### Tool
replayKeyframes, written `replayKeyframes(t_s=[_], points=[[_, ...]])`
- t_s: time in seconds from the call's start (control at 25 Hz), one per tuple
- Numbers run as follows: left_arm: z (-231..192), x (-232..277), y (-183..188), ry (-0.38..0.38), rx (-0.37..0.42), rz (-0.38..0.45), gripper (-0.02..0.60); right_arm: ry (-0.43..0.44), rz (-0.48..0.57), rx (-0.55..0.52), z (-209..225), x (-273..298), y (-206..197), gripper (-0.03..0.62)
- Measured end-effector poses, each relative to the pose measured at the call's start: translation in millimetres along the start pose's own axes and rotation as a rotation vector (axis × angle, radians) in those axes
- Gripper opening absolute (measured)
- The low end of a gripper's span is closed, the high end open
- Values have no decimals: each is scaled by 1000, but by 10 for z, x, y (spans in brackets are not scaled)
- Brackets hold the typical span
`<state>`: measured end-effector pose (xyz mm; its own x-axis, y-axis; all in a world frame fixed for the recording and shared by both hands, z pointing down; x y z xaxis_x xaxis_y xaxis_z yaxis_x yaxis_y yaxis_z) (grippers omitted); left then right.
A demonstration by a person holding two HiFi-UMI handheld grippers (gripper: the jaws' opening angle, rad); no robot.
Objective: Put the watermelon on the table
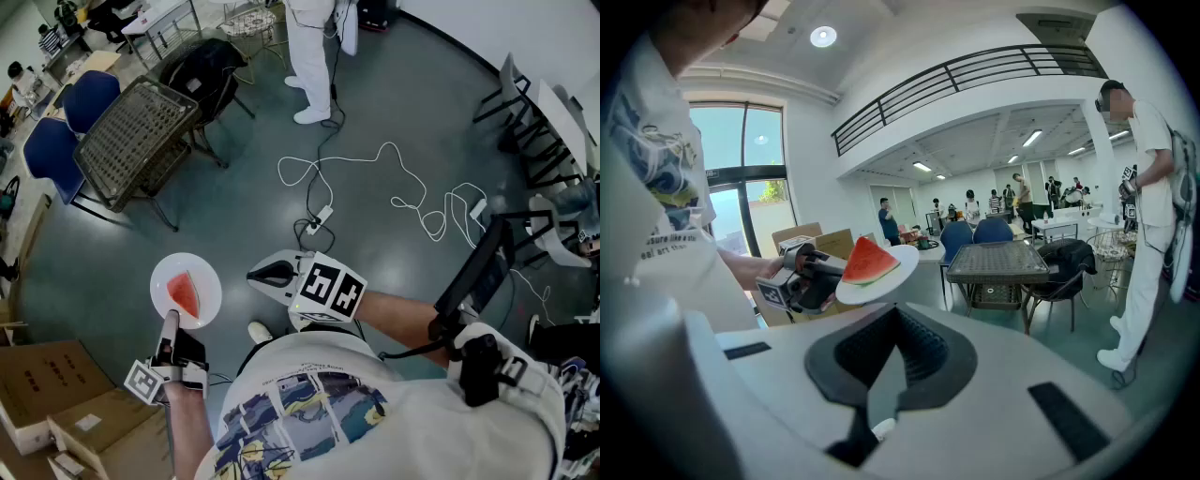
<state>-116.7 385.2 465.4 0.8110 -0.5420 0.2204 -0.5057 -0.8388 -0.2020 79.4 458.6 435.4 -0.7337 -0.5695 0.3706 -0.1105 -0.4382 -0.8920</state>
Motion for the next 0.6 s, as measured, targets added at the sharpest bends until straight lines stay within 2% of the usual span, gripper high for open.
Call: replayKeyframes(t_s=[0.32, 0.6], points=[[-22, -85, -37, 17, -15, 31, 15, -12, 5, -64, -44, -13, 35, 11], [-53, -8, 66, 20, 8, 50, 15, 2, -2, -97, 66, 132, 50, 12]])
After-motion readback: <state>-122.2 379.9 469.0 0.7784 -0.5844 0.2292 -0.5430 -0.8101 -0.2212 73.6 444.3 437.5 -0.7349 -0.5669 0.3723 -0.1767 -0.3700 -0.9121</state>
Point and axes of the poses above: the fingertips, and each gripper's own axes: x forward along the fingers, z to its right, y out of its top, the point moved 2 cm from there along -x, backward along the fingers, and after that the axes turned 7 degrees about y, right-handed, at the moved point
